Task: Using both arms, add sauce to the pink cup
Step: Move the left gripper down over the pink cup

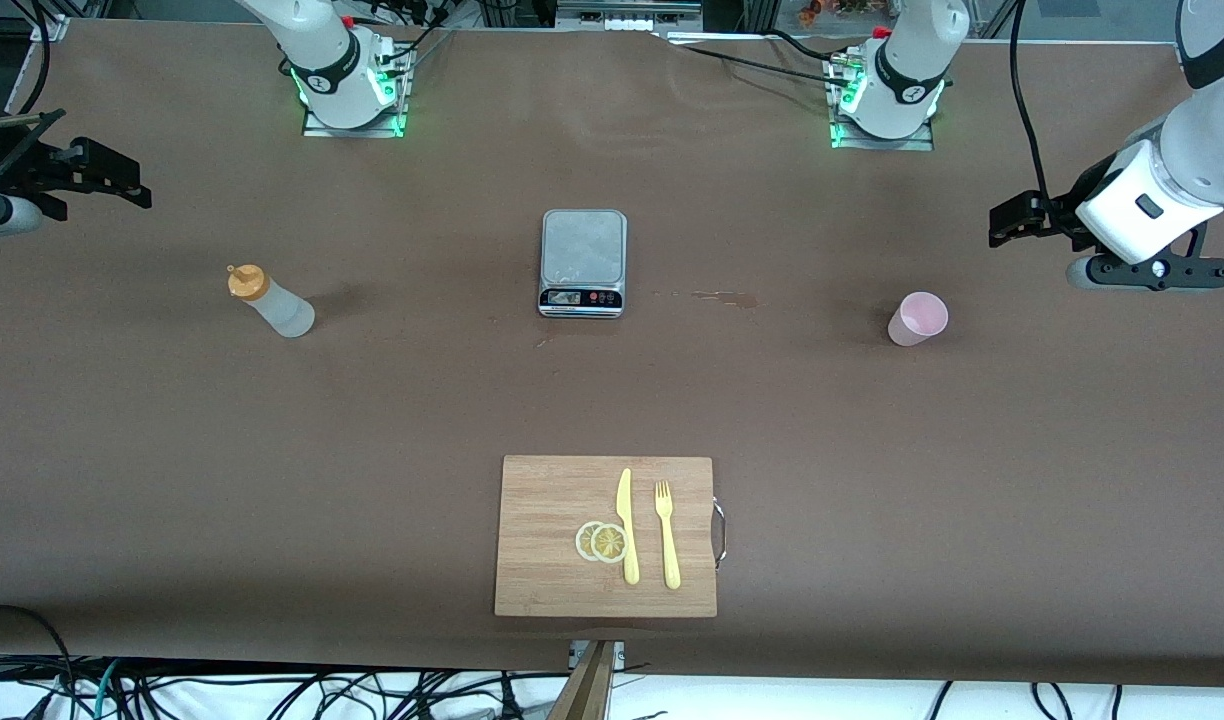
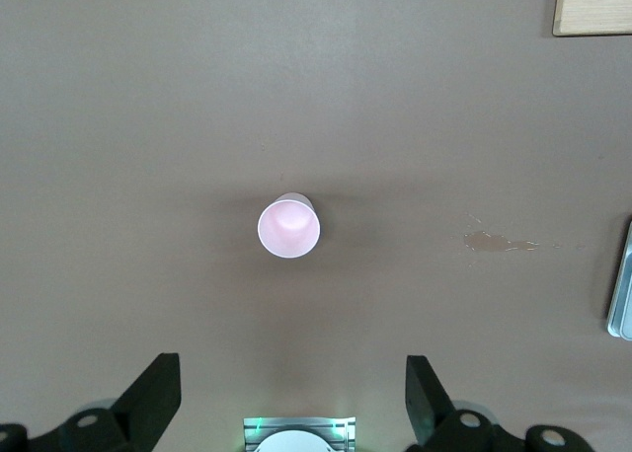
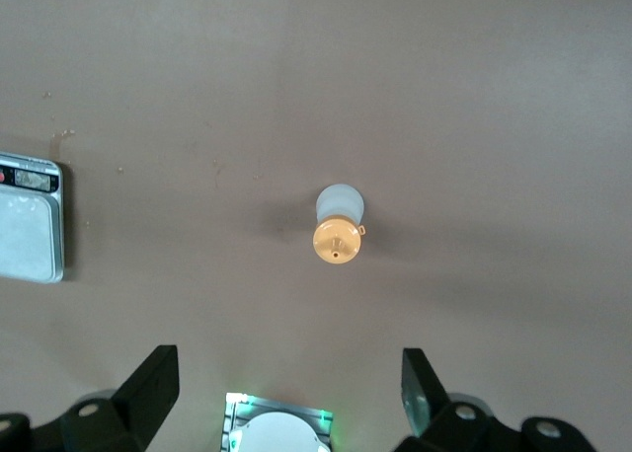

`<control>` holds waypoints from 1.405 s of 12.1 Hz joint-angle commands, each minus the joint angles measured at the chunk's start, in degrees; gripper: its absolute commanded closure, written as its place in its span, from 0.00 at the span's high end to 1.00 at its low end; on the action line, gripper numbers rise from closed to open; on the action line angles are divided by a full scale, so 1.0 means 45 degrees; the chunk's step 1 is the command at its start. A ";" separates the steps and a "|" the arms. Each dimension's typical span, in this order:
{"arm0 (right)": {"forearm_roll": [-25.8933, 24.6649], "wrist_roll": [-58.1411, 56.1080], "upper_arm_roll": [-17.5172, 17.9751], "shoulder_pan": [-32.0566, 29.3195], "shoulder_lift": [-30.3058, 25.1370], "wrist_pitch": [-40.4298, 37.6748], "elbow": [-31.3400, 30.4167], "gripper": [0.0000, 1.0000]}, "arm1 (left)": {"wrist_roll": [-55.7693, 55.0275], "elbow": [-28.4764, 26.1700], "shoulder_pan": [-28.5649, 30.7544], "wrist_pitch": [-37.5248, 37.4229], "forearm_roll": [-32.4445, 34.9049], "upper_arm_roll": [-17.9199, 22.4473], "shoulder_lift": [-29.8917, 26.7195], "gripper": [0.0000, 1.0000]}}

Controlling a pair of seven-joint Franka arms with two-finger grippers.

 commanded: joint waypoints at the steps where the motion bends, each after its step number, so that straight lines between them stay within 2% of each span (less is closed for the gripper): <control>1: 0.0176 -0.0784 0.0061 0.0003 -0.0062 -0.0416 -0.0195 1.00 | 0.0253 0.0458 -0.0101 -0.0366 0.0041 0.0032 0.0277 1.00; 7: 0.0021 -0.0610 0.0140 -0.0016 -0.0725 -0.0613 -0.0179 1.00 | 0.0370 0.0322 0.0270 -0.0347 0.0195 0.0110 0.0628 1.00; 10: -0.0097 -0.0765 0.0159 -0.0035 -0.0922 -0.0360 -0.0120 1.00 | 0.0390 -0.0301 0.0678 0.0080 0.0255 0.0129 0.0902 1.00; 17: -0.0175 -0.0844 0.0179 -0.0016 -0.0942 -0.0319 -0.0159 1.00 | 0.2341 -0.5297 0.1284 0.5309 0.0392 0.0149 0.0844 1.00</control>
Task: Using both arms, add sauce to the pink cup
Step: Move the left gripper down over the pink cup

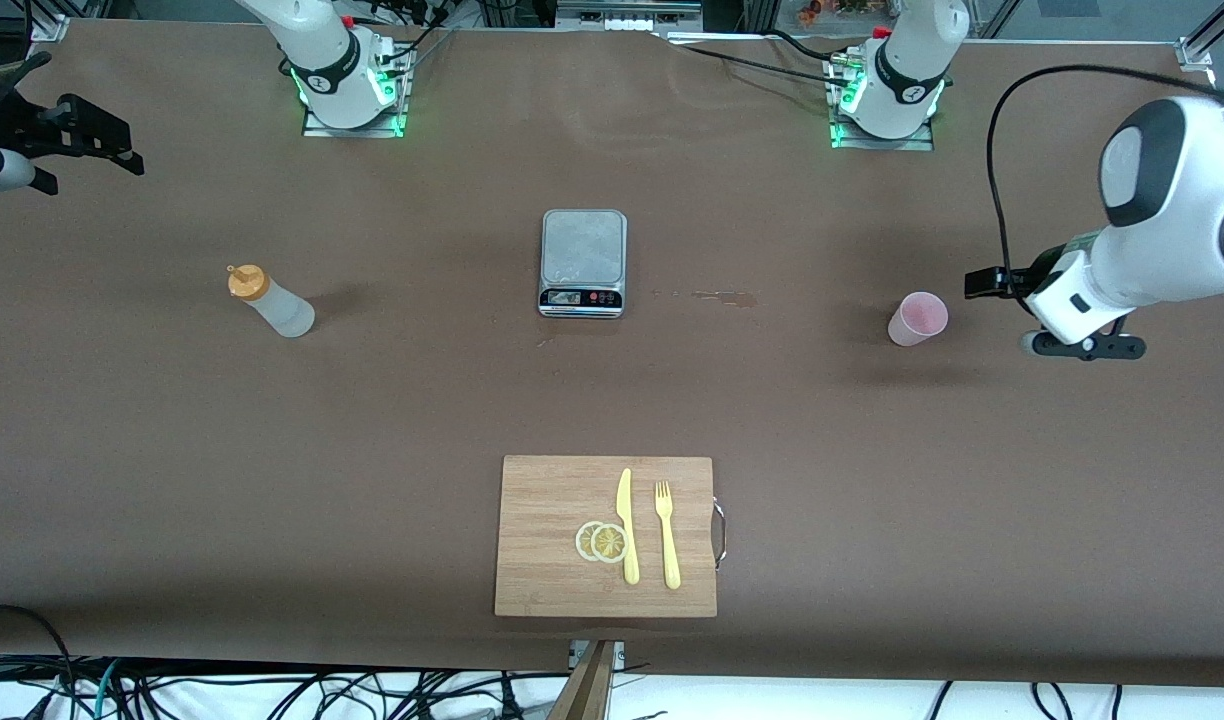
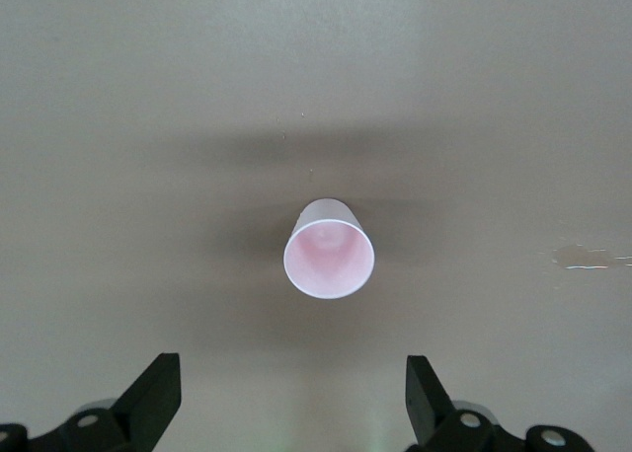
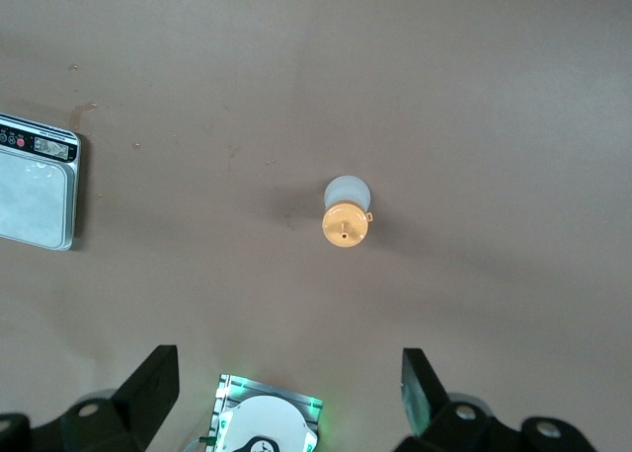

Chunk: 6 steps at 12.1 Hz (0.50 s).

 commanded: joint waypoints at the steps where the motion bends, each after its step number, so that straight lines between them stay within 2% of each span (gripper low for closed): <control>1: -0.0134 -0.0221 0.0076 -0.0040 -0.0125 0.0076 -0.0103 1.00 | 0.1026 -0.1973 0.0304 0.2136 0.0249 -0.0010 -0.0347 0.99; 3: -0.0154 -0.0221 0.0076 -0.0040 -0.0125 0.0076 -0.0162 1.00 | 0.1555 -0.3166 0.0421 0.3740 0.0249 0.0009 -0.0366 0.99; 6: -0.0173 -0.0221 0.0076 -0.0040 -0.0125 0.0096 -0.0201 1.00 | 0.1732 -0.4281 0.0461 0.5091 0.0249 0.0029 -0.0386 0.98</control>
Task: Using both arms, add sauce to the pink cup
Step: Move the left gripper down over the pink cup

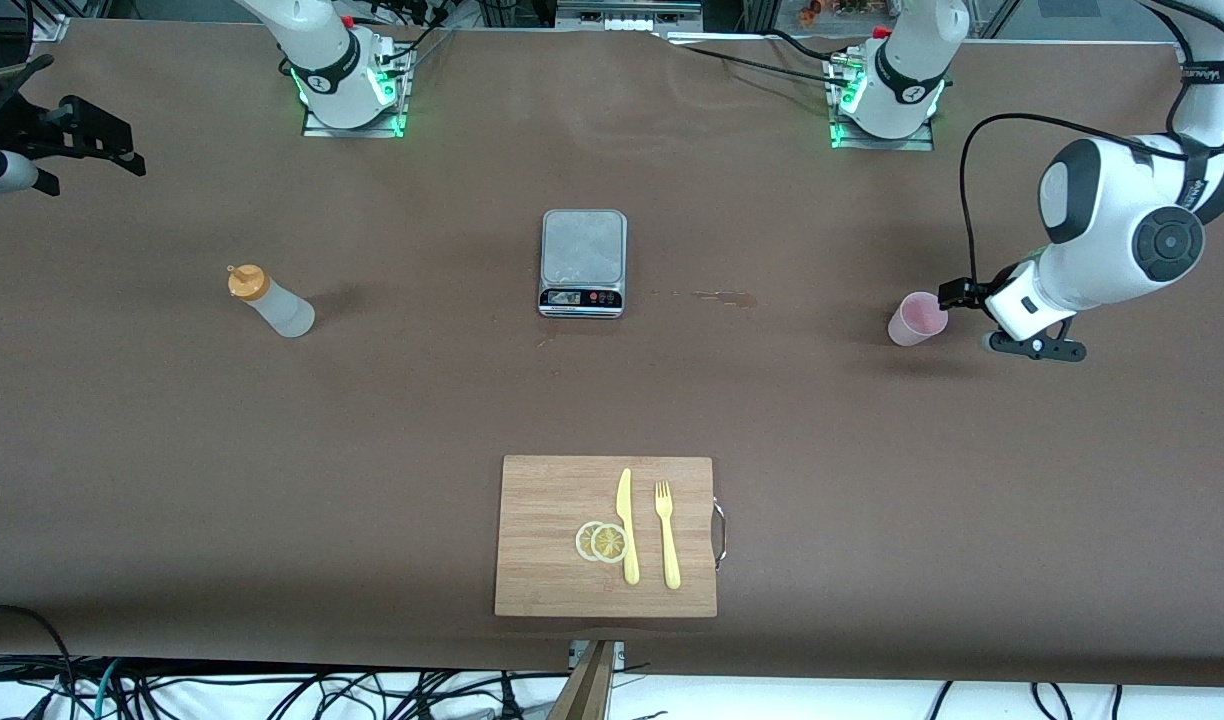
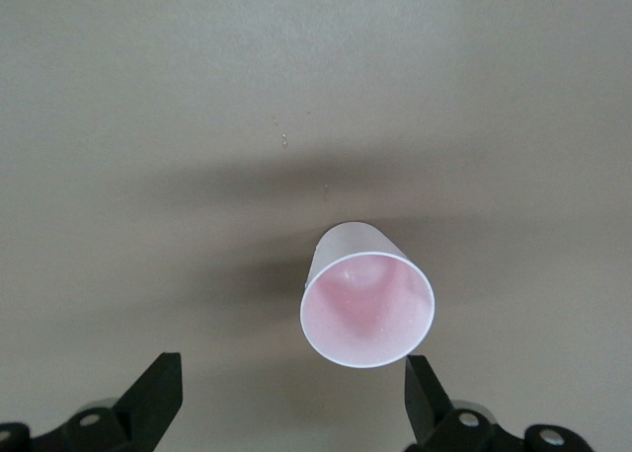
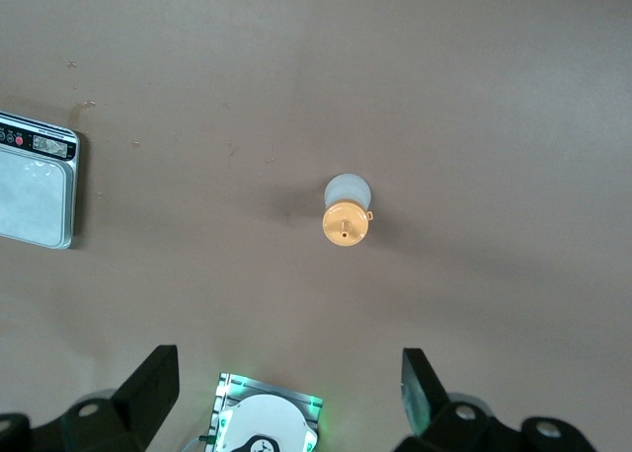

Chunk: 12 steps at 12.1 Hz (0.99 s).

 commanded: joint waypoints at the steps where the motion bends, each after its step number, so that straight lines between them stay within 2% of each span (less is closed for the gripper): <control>1: -0.0160 -0.0219 0.0071 -0.0040 -0.0146 0.0115 -0.0158 1.00 | 0.0343 -0.1144 0.0079 0.1146 0.0233 -0.0018 -0.0392 0.98; 3: -0.0160 -0.0219 0.0071 -0.0060 -0.0146 0.0115 -0.0178 1.00 | 0.0614 -0.1887 0.0098 0.2317 0.0233 -0.0018 -0.0372 0.98; 12: -0.0160 -0.0257 0.0052 -0.0060 -0.0126 0.0135 -0.0275 1.00 | 0.0733 -0.2749 0.0157 0.4450 0.0233 -0.0018 0.0252 0.92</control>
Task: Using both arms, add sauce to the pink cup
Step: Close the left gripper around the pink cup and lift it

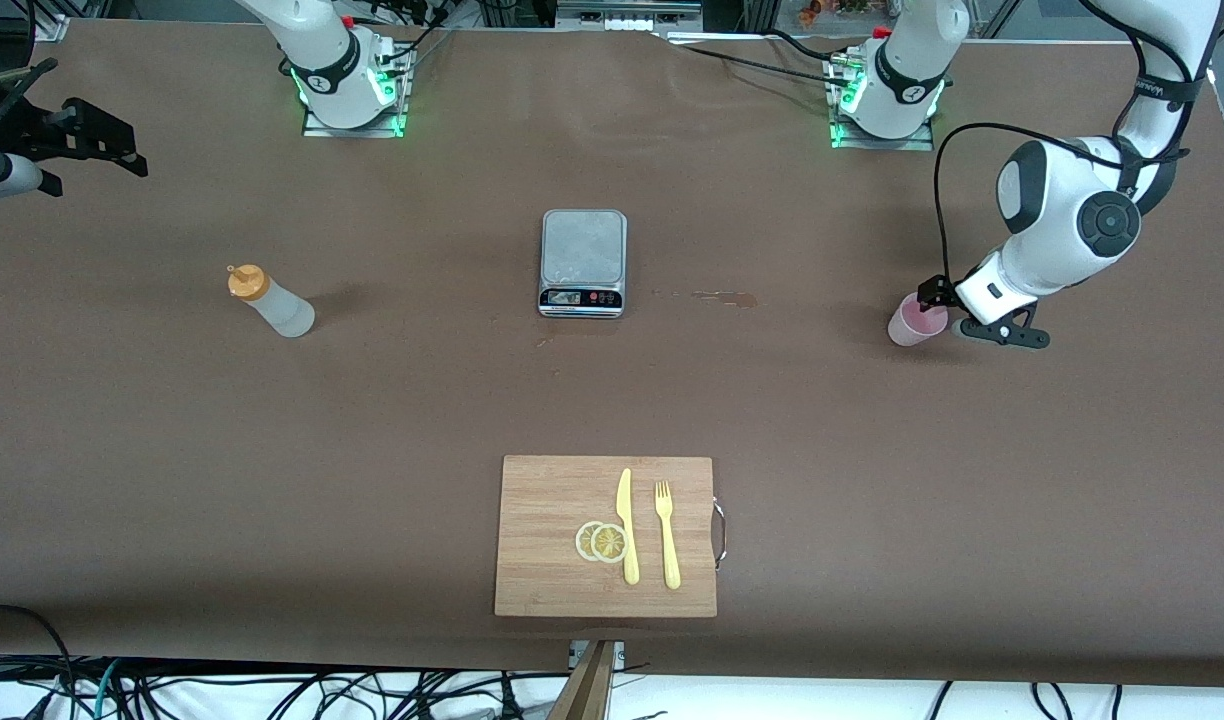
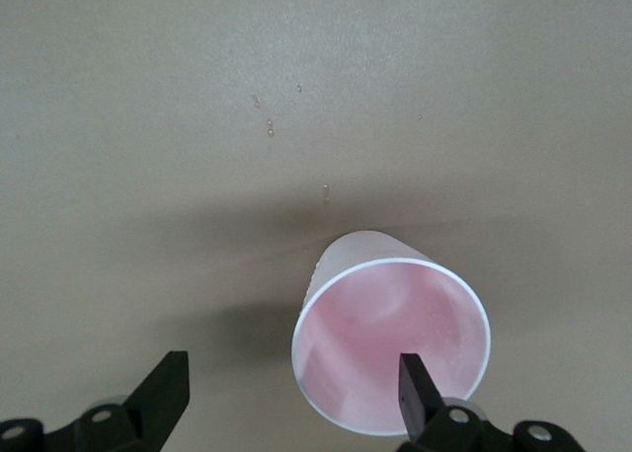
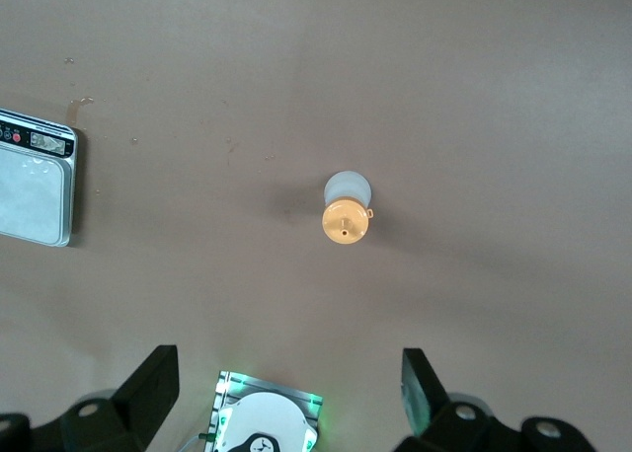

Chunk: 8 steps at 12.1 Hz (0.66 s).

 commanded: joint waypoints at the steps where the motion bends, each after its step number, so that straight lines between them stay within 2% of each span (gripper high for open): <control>1: -0.0142 -0.0329 0.0052 -0.0059 -0.0160 0.0154 -0.0219 1.00 | 0.0238 -0.0215 0.0092 0.0461 0.0231 -0.0018 0.0141 0.87; 2: -0.0142 -0.0581 0.0052 -0.0059 -0.0160 0.0212 -0.0258 1.00 | 0.0238 -0.0215 0.0111 0.0461 0.0231 -0.0018 0.0180 0.78; 3: -0.0142 -0.0699 0.0032 -0.0079 -0.0160 0.0212 -0.0297 1.00 | 0.0238 -0.0196 0.0092 0.0461 0.0231 -0.0018 0.0181 0.64; 7: -0.0142 -0.0778 0.0032 -0.0079 -0.0160 0.0212 -0.0337 1.00 | 0.0140 -0.0098 0.0072 0.0403 0.0192 -0.0038 0.0181 0.02; 8: -0.0123 -0.1030 0.0013 -0.0079 -0.0180 0.0212 -0.0414 1.00 | 0.0063 -0.0079 0.0053 0.0383 0.0192 -0.0038 0.0181 0.00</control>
